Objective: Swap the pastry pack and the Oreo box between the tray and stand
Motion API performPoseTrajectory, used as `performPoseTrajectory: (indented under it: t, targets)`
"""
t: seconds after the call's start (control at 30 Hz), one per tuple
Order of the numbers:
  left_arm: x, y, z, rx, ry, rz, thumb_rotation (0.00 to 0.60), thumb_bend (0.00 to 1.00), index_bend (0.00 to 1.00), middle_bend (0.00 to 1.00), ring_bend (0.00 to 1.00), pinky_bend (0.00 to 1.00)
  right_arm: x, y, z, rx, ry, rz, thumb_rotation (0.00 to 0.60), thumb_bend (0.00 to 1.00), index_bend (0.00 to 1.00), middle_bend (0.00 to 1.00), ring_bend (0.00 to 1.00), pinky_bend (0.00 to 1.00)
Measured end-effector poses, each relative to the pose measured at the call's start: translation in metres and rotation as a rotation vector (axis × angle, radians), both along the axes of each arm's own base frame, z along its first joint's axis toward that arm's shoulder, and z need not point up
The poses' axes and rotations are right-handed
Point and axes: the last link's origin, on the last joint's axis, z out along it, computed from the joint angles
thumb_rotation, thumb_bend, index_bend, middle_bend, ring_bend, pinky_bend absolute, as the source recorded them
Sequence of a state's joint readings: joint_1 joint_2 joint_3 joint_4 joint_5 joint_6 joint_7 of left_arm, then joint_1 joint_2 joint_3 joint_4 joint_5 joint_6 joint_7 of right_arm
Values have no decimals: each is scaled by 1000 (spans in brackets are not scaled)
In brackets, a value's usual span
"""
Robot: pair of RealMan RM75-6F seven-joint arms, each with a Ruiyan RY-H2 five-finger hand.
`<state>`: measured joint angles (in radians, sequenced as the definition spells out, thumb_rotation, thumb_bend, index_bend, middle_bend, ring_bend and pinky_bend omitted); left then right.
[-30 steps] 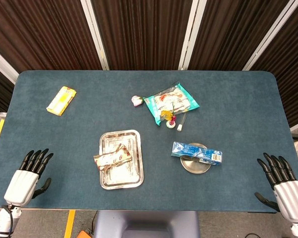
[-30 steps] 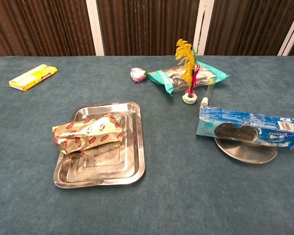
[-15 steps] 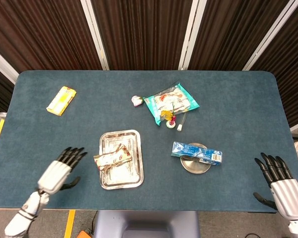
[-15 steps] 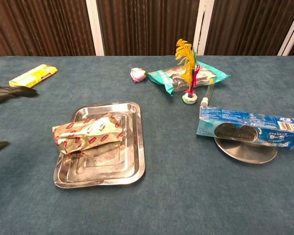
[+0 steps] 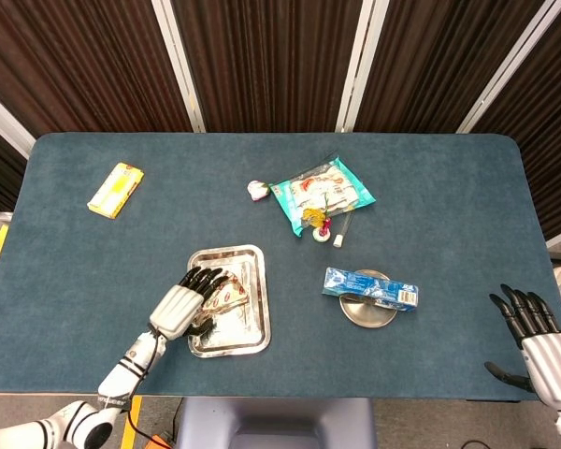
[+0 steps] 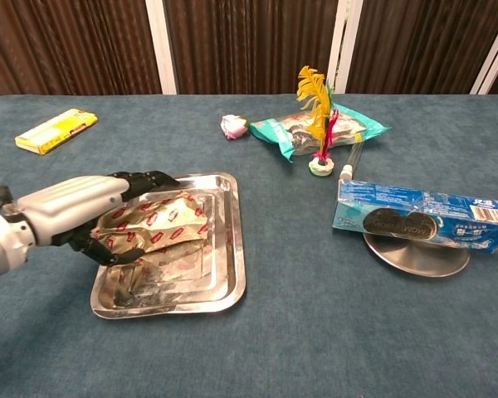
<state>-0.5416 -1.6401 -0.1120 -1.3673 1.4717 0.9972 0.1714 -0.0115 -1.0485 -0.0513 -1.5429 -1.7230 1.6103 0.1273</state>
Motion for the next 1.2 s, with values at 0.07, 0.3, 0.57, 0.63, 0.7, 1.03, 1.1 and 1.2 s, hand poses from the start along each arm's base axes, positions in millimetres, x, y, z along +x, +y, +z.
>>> performPoseTrajectory:
  t: [0.07, 0.3, 0.57, 0.63, 0.7, 1.03, 1.1, 1.2]
  targets:
    - [-1, 5, -5, 7, 21, 22, 600, 361, 17, 2, 11, 188, -2, 0, 2, -6, 0, -9, 600, 174, 0, 0, 0, 0]
    - [2, 14, -11, 31, -8, 43, 600, 407, 529, 602, 534, 639, -4, 0, 5, -15, 9, -37, 600, 173, 0, 0, 0, 0]
    - [0, 34, -10, 160, -57, -54, 600, 503, 684, 804, 675, 653, -5, -2, 7, -15, 1, -53, 600, 173, 0, 0, 0, 0]
    - [4, 40, -8, 184, -82, -79, 600, 518, 687, 813, 676, 652, -5, -2, 7, -13, 1, -59, 600, 174, 0, 0, 0, 0]
    - [13, 49, -5, 209, -121, -108, 600, 525, 680, 814, 676, 651, -6, -3, 7, -12, 0, -65, 600, 174, 0, 0, 0, 0]
    - [78, 105, -12, 231, -223, -184, 600, 522, 669, 799, 676, 643, -12, -15, 10, -8, -25, -110, 600, 174, 0, 0, 0, 0]
    - [93, 114, -22, 213, -227, -190, 600, 521, 669, 799, 676, 643, -14, -19, 10, -2, -29, -122, 600, 174, 0, 0, 0, 0]
    - [111, 122, -38, 183, -230, -191, 600, 521, 668, 795, 675, 643, -17, -26, 9, 10, -36, -143, 600, 174, 0, 0, 0, 0]
